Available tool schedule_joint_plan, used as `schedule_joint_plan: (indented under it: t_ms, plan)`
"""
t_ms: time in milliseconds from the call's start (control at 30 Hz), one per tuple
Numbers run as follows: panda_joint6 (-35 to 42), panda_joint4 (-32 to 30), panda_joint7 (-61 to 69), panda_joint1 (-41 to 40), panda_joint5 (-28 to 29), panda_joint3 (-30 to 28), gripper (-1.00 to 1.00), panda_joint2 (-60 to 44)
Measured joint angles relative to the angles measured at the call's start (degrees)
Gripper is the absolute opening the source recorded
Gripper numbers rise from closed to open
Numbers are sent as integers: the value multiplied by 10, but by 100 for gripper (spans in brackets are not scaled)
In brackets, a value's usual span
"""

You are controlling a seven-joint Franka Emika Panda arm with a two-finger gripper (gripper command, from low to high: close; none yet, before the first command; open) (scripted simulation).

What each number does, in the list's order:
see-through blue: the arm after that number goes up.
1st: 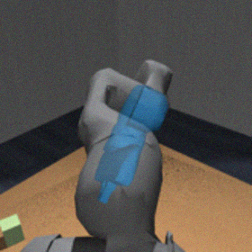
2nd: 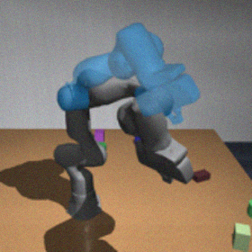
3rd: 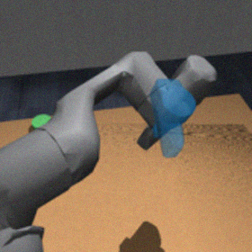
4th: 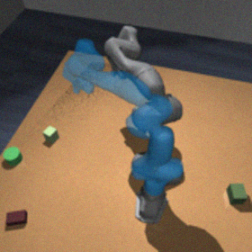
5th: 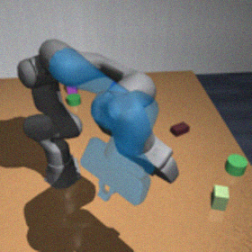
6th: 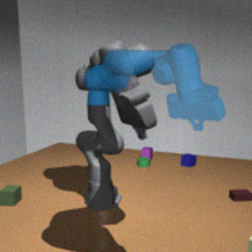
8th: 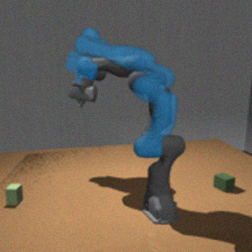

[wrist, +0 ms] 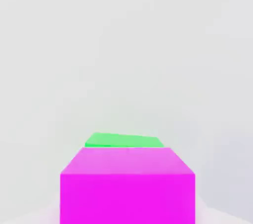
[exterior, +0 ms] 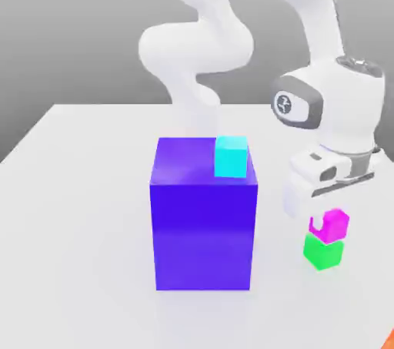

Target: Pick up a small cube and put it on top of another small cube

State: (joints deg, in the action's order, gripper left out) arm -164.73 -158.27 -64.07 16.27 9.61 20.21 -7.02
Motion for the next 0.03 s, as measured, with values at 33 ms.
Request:
schedule_joint_plan:
  t_ms: [33]
  plan:
    - [0,0,0,0,0,0,100,0]
